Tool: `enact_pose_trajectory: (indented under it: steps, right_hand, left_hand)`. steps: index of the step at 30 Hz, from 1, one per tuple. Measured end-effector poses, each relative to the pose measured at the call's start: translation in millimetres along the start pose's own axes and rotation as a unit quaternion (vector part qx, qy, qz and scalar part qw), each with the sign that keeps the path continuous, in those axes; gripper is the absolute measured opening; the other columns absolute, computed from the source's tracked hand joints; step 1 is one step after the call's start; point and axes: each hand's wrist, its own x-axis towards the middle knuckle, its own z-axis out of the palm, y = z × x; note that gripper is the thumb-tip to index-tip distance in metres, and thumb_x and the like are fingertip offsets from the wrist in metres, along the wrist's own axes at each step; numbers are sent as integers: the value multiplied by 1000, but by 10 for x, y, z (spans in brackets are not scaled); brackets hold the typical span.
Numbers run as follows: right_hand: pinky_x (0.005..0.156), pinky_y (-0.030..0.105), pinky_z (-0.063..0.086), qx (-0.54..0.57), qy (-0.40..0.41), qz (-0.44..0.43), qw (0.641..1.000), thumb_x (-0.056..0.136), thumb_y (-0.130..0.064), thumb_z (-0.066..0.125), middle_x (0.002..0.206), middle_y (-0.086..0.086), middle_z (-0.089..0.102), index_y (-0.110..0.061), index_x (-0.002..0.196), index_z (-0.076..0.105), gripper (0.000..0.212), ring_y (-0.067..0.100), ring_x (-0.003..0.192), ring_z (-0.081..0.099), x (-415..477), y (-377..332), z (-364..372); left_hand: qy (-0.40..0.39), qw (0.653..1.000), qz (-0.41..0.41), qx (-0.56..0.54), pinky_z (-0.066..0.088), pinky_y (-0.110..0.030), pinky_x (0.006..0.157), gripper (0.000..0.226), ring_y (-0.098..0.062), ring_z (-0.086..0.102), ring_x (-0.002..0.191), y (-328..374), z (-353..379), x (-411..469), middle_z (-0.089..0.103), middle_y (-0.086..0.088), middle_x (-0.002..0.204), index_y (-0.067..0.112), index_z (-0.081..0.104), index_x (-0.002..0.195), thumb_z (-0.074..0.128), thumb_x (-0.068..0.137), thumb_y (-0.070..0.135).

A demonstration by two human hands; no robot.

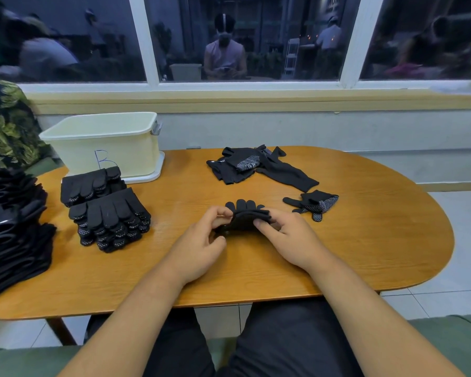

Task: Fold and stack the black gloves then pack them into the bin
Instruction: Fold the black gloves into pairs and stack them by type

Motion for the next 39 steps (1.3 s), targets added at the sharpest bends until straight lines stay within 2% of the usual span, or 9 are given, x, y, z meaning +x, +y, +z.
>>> enact_pose_trajectory:
  steps: [2, 6, 12, 18, 22, 25, 28, 33, 39]
  right_hand:
    - [100, 45, 57, 22, 4, 5, 1000, 107, -43, 61, 113, -24, 76, -39, 129, 73, 26, 0, 110, 69, -5, -3, 14]
    - [102, 44, 58, 53, -1, 12, 999, 107, -42, 61, 119, -22, 77, -33, 133, 72, 30, 0, 116, 69, -10, -6, 10]
    - [90, 36, 61, 95, 23, 41, 994, 107, -34, 64, 102, -18, 81, -33, 117, 75, 15, 0, 100, 74, 58, -43, 20]
    - [73, 37, 60, -9, 66, 91, 994, 104, -45, 66, 77, -11, 77, -31, 103, 73, 16, 3, 76, 71, 238, -35, 102]
    - [63, 29, 50, -112, 109, 105, 982, 103, -45, 67, 74, -8, 69, -25, 111, 75, 24, 6, 73, 64, 269, -23, 162]
    - [68, 35, 57, -176, 119, 112, 971, 102, -45, 67, 72, -9, 67, -26, 110, 71, 21, 9, 73, 65, 270, -44, 202]
    - [69, 35, 56, -235, 127, 122, 956, 103, -46, 65, 94, -12, 68, -29, 119, 61, 24, 15, 85, 68, 233, -72, 211]
    - [94, 37, 52, -277, 109, -34, 954, 100, -12, 65, 124, -8, 58, -25, 125, 65, 28, 18, 118, 52, 203, -25, 205]
    - [105, 42, 51, -216, 37, -50, 974, 92, 10, 53, 122, -5, 75, -20, 118, 80, 48, 19, 120, 62, 249, 62, 202]
  left_hand:
    - [-1, 1000, -6, 24, 55, -43, 97, 39, -23, 71, 107, 23, 22, 11, 68, 24, 134, 43, 46, 135, 64, 103, 30]
    - [18, 1000, -12, 16, 47, -18, 78, 27, 9, 67, 92, 62, 51, 45, 76, 24, 112, 42, 54, 125, 69, 102, 40]
    - [44, 996, -70, 20, 55, -32, 79, 18, 2, 71, 85, 58, 89, 188, 79, 17, 90, 38, 59, 118, 61, 105, 49]
    - [105, 985, -119, 68, 44, -36, 57, 19, -11, 58, 56, 111, 219, 427, 67, -1, 63, 34, 60, 110, 62, 103, 51]
    - [147, 975, -131, 105, 48, -32, 60, 18, -10, 59, 77, 140, 364, 455, 62, 8, 83, 34, 54, 107, 65, 101, 46]
    - [162, 968, -91, 168, 49, -38, 74, 18, -20, 58, 88, 108, 440, 441, 52, 12, 85, 29, 49, 108, 64, 102, 37]
    - [173, 955, -44, 235, 49, -39, 92, 21, -19, 53, 104, 96, 448, 418, 52, 13, 100, 30, 52, 122, 62, 103, 29]
    - [119, 936, -47, 327, 33, -46, 119, 52, -18, 35, 146, 17, 439, 420, 50, 10, 153, 44, 57, 146, 49, 103, 17]
    - [81, 935, -115, 325, 22, -55, 125, 53, -20, 22, 157, -4, 338, 369, 40, 13, 165, 44, 50, 153, 41, 106, 22]
